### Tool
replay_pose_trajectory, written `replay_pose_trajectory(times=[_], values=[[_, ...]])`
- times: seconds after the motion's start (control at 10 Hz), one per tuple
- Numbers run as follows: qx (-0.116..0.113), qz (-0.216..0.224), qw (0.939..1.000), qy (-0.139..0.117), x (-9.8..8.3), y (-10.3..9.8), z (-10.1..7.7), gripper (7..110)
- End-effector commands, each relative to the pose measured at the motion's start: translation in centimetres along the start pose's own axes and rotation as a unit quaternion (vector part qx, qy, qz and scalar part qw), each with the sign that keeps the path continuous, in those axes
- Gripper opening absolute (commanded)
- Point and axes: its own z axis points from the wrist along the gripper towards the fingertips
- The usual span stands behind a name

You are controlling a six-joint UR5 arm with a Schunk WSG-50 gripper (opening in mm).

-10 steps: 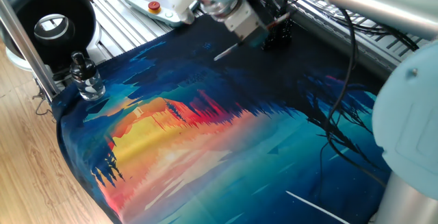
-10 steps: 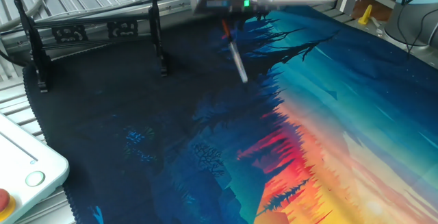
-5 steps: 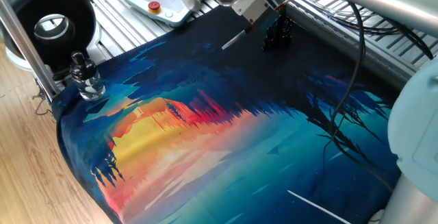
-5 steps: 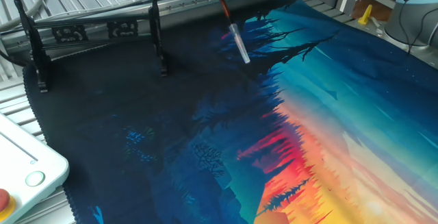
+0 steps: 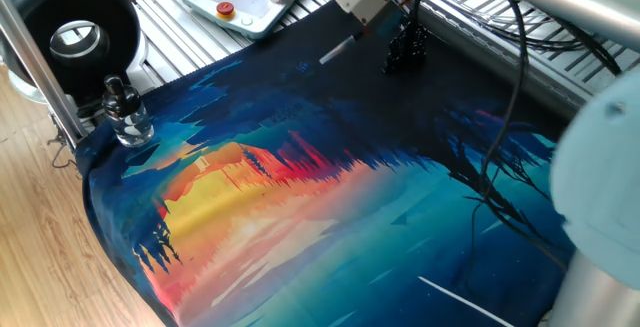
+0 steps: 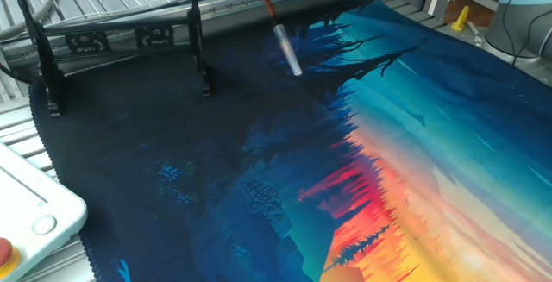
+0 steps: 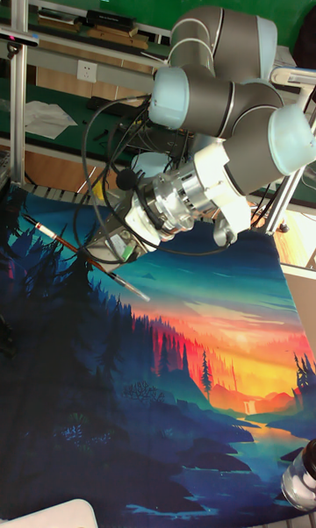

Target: Place the brush on the pen rack

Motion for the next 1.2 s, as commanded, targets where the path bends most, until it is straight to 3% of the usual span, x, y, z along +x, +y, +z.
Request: replay_pose_trajectory(times=[0.0, 0.6, 1.1], values=[[-0.009, -0.017, 0.9993, -0.033, -0.1, -2.8, -0.6, 7], [-0.009, -0.004, 0.9994, -0.034, -0.1, -3.6, -0.5, 7], [-0.005, 0.0, 0.9988, -0.048, -1.3, -7.4, 0.7, 7]])
